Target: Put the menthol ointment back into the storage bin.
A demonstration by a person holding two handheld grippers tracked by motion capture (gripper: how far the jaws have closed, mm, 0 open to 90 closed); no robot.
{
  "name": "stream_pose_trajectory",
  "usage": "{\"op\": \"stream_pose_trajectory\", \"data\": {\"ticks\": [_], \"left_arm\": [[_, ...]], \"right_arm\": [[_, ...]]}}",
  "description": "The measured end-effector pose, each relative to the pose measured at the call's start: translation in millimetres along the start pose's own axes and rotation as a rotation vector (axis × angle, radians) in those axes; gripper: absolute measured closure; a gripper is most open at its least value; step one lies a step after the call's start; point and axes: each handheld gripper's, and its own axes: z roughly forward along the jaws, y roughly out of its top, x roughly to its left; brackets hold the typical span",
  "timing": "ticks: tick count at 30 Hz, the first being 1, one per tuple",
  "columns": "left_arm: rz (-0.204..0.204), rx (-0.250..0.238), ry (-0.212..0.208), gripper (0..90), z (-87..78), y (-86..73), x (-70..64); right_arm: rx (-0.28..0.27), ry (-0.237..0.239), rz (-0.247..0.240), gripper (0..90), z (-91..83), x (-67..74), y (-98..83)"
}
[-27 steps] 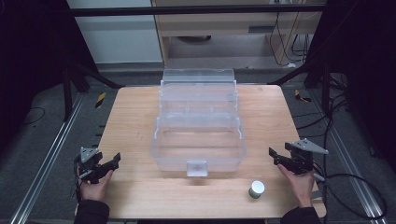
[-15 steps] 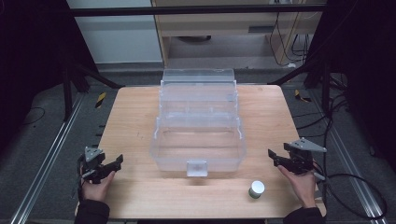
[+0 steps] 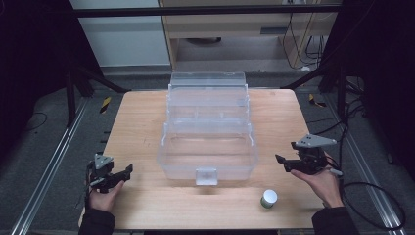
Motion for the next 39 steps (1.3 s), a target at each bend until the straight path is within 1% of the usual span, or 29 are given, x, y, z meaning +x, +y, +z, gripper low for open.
{"op": "stream_pose_trajectory", "data": {"ticks": [3, 6, 7, 8, 10, 12, 17, 18, 22, 26, 29, 32, 33, 39], "left_arm": [[0.002, 0.006, -0.006, 25.1, 0.5, -0.1, 0.1], [0.007, 0.008, -0.008, 25.4, 0.8, 0.1, -0.5], [0.01, 0.01, -0.009, 25.5, 0.8, 0.2, -0.9], [0.011, 0.009, -0.008, 25.5, 0.8, 0.3, -1.3], [0.012, 0.011, -0.009, 25.6, 1.0, 0.4, -1.9], [0.013, 0.011, -0.007, 25.6, 1.1, 0.4, -2.1], [0.014, 0.013, -0.007, 25.6, 1.3, 0.3, -2.1], [0.015, 0.014, -0.009, 25.6, 1.4, 0.3, -2.3], [0.016, 0.017, -0.013, 25.8, 1.7, 0.2, -2.5], [0.017, 0.02, -0.013, 26.0, 1.8, 0.0, -2.9], [0.017, 0.022, -0.013, 26.1, 2.1, 0.2, -2.8], [0.018, 0.025, -0.014, 26.1, 2.5, 0.2, -2.9], [0.02, 0.025, -0.014, 26.1, 2.6, 0.1, -3.0], [0.023, 0.028, -0.017, 26.2, 3.3, 0.1, -3.6]], "right_arm": [[0.024, 0.029, -0.017, 26.1, -1.5, 1.0, 6.7], [0.059, 0.058, -0.063, 26.3, -2.8, 3.2, 13.1], [0.064, 0.064, -0.07, 26.4, -2.8, 3.7, 13.9], [0.072, 0.073, -0.091, 26.5, -3.4, 4.6, 15.9], [0.083, 0.094, -0.108, 26.4, -3.8, 6.0, 18.4], [0.098, 0.11, -0.121, 26.4, -4.1, 7.8, 20.5], [0.147, 0.148, -0.176, 26.1, -6.0, 13.8, 24.5], [0.159, 0.157, -0.195, 26.0, -6.4, 15.1, 25.5], [0.196, 0.184, -0.244, 25.0, -7.2, 19.9, 28.6], [0.229, 0.225, -0.284, 24.9, -8.5, 25.3, 31.6], [0.259, 0.252, -0.328, 24.8, -10.0, 29.9, 34.1], [0.272, 0.267, -0.342, 24.7, -10.4, 31.7, 34.8], [0.3, 0.287, -0.363, 24.7, -10.2, 35.6, 35.3], [0.35, 0.322, -0.405, 24.8, -10.2, 42.0, 36.3]]}}
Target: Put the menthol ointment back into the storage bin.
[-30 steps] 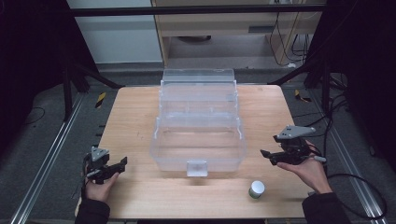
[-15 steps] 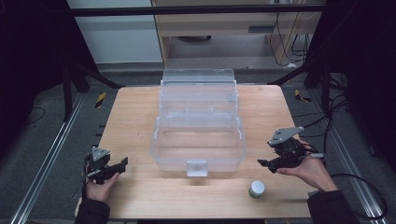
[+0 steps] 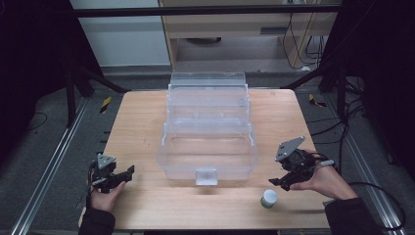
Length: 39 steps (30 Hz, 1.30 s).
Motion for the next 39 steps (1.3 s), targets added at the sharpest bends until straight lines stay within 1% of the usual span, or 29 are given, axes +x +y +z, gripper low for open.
{"op": "stream_pose_trajectory", "data": {"ticks": [6, 13, 16, 19, 22, 30, 31, 33, 34, 35, 36, 39], "left_arm": [[0.004, 0.003, -0.004, 26.3, 0.3, 0.0, -0.7], [0.007, 0.003, -0.004, 26.2, 0.4, 0.1, -1.0], [0.008, 0.003, -0.004, 26.2, 0.3, 0.1, -1.0], [0.009, 0.003, -0.005, 26.2, 0.3, 0.1, -0.8], [0.008, 0.002, -0.006, 26.2, 0.2, 0.1, -0.8], [0.012, 0.005, -0.007, 26.2, 0.4, 0.2, -1.2], [0.012, 0.004, -0.007, 26.2, 0.4, 0.1, -1.2], [0.012, 0.005, -0.007, 26.2, 0.4, 0.1, -1.1], [0.012, 0.005, -0.007, 26.2, 0.4, 0.1, -1.0], [0.012, 0.005, -0.008, 26.2, 0.3, 0.1, -1.0], [0.012, 0.004, -0.008, 26.2, 0.3, 0.1, -0.9], [0.011, 0.004, -0.008, 26.2, 0.4, 0.2, -1.0]], "right_arm": [[0.068, 0.048, -0.041, 25.3, 2.5, 6.5, 3.2], [0.117, 0.087, -0.095, 28.0, 6.7, 14.4, 4.4], [0.135, 0.093, -0.125, 28.9, 8.8, 16.8, 4.2], [0.158, 0.106, -0.129, 29.8, 10.5, 20.1, 5.2], [0.177, 0.113, -0.155, 31.0, 14.2, 22.8, 6.0], [0.242, 0.13, -0.193, 34.7, 24.9, 31.4, 6.8], [0.244, 0.129, -0.204, 35.3, 26.2, 31.5, 6.4], [0.261, 0.133, -0.204, 35.9, 28.4, 33.3, 6.3], [0.262, 0.134, -0.217, 36.3, 29.9, 33.2, 5.9], [0.266, 0.136, -0.217, 36.6, 31.0, 33.3, 5.7], [0.273, 0.136, -0.206, 37.1, 31.8, 34.5, 5.5], [0.283, 0.144, -0.218, 37.9, 34.5, 35.0, 4.8]]}}
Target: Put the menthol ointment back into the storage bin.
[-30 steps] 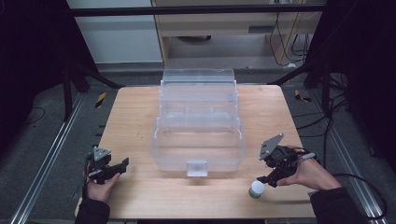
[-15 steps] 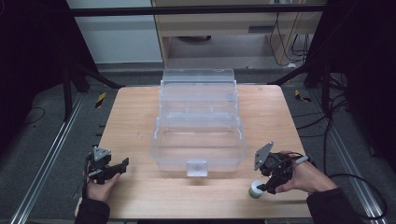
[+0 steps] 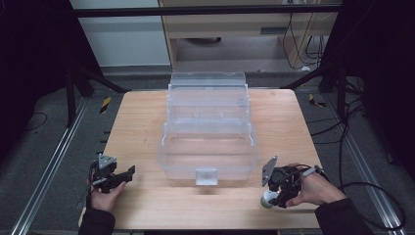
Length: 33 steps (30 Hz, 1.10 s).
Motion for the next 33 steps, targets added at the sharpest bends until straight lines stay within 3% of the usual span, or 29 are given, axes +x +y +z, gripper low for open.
{"op": "stream_pose_trajectory", "data": {"ticks": [18, 33], "left_arm": [[0.003, 0.004, 0.0, 26.2, 0.4, 0.0, 0.0], [0.002, 0.003, 0.001, 26.3, 0.1, 0.1, 0.1]], "right_arm": [[0.056, 0.017, -0.042, 42.3, 21.4, 1.6, 6.0], [0.094, 0.031, -0.038, 50.0, 27.5, 0.1, 8.9]]}}
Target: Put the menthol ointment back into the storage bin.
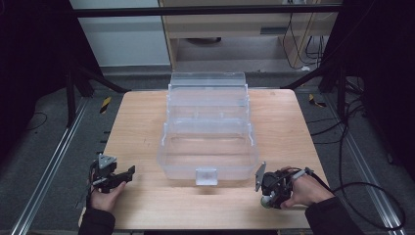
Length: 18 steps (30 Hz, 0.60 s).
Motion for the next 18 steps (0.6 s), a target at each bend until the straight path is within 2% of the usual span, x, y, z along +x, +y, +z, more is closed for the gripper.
{"op": "stream_pose_trajectory", "data": {"ticks": [5, 11, 18], "left_arm": [[-0.001, 0.002, -0.001, 26.3, 0.5, 0.2, -0.3], [-0.003, 0.008, 0.0, 26.2, 1.4, 0.5, -0.4], [-0.001, 0.008, -0.001, 26.3, 1.4, 0.9, 0.2]], "right_arm": [[-0.002, -0.004, 0.006, 50.3, 0.4, -0.6, 0.2], [0.005, 0.002, 0.042, 50.5, -1.4, -3.7, 0.5], [-0.011, -0.006, 0.07, 50.6, -14.8, -6.6, -0.6]]}}
